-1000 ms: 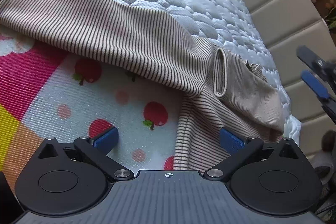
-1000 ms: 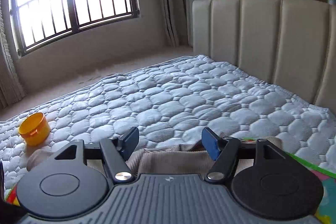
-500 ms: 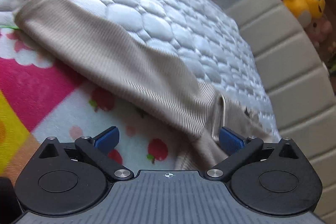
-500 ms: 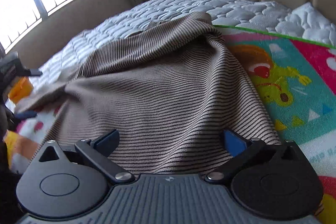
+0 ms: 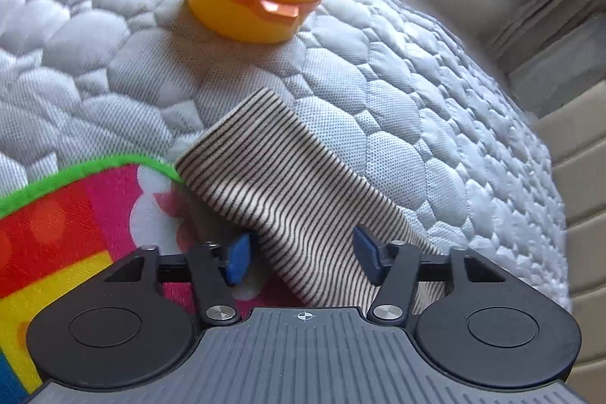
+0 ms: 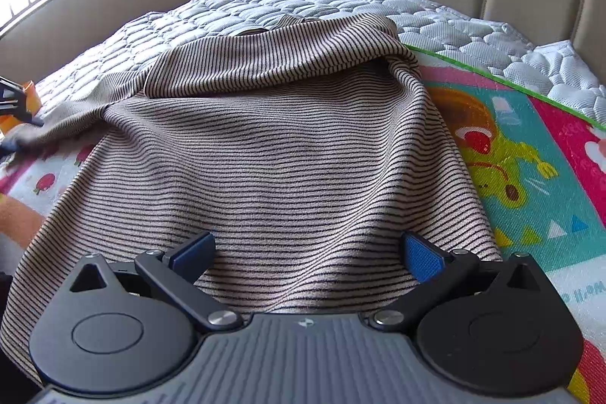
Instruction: Fold clothes
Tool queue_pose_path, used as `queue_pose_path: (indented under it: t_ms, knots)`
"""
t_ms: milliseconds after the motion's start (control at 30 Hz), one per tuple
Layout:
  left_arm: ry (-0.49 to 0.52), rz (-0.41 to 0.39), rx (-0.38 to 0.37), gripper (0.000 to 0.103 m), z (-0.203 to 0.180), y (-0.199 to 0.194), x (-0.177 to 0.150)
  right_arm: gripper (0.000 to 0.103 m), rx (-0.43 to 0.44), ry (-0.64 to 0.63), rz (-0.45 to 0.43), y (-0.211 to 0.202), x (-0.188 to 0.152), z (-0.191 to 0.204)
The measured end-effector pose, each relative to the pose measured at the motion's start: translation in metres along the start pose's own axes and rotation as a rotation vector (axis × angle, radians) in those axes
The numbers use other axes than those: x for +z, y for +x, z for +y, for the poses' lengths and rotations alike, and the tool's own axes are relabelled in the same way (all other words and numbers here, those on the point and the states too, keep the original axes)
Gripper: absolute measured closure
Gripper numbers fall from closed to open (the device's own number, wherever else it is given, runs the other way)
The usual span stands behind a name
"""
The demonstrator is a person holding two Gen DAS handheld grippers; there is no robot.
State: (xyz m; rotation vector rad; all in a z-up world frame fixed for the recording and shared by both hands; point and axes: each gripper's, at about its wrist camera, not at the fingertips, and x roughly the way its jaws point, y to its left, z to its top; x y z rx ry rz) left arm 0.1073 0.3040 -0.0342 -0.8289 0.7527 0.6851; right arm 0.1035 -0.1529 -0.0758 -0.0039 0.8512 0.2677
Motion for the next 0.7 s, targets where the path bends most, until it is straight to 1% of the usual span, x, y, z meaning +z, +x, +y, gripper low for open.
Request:
queue_pose_path:
  t_ms: [33, 100, 167, 233, 300, 367, 433, 600, 700]
  knots:
    - [0.063, -0.021, 0.01, 0.09, -0.007, -0.003, -0.002, 0.0, 0.009, 0.019, 0.002, -0.001, 0.001, -0.002]
    - [0.149, -0.058, 0.024, 0.09, -0.017, -0.013, -0.004, 0.0, 0.03, 0.061, 0.005, -0.002, 0.004, -0.008]
    - [0.225, -0.099, 0.002, 0.09, -0.032, -0.029, -0.004, 0.0, 0.051, 0.103, 0.009, -0.004, 0.007, -0.013]
    - [0.29, -0.138, -0.052, 0.09, -0.053, -0.048, -0.002, 0.0, 0.075, 0.163, 0.014, -0.005, 0.01, -0.02]
    - [0.346, -0.168, -0.127, 0.09, -0.082, -0.068, -0.004, 0.0, 0.092, 0.217, 0.016, -0.005, 0.011, -0.026]
    - [0.405, -0.189, -0.203, 0.09, -0.114, -0.086, -0.011, 0.0, 0.096, 0.235, 0.017, -0.006, 0.011, -0.027]
    - [0.472, -0.197, -0.289, 0.09, -0.153, -0.1, -0.026, 0.0, 0.094, 0.239, 0.017, -0.006, 0.011, -0.026]
    - [0.575, -0.178, -0.392, 0.09, -0.219, -0.106, -0.078, 0.0, 0.059, 0.175, 0.022, -0.005, 0.009, -0.015]
    - [0.637, -0.166, -0.454, 0.093, -0.258, -0.11, -0.108, 0.0, 0.043, 0.137, 0.026, -0.004, 0.008, -0.01]
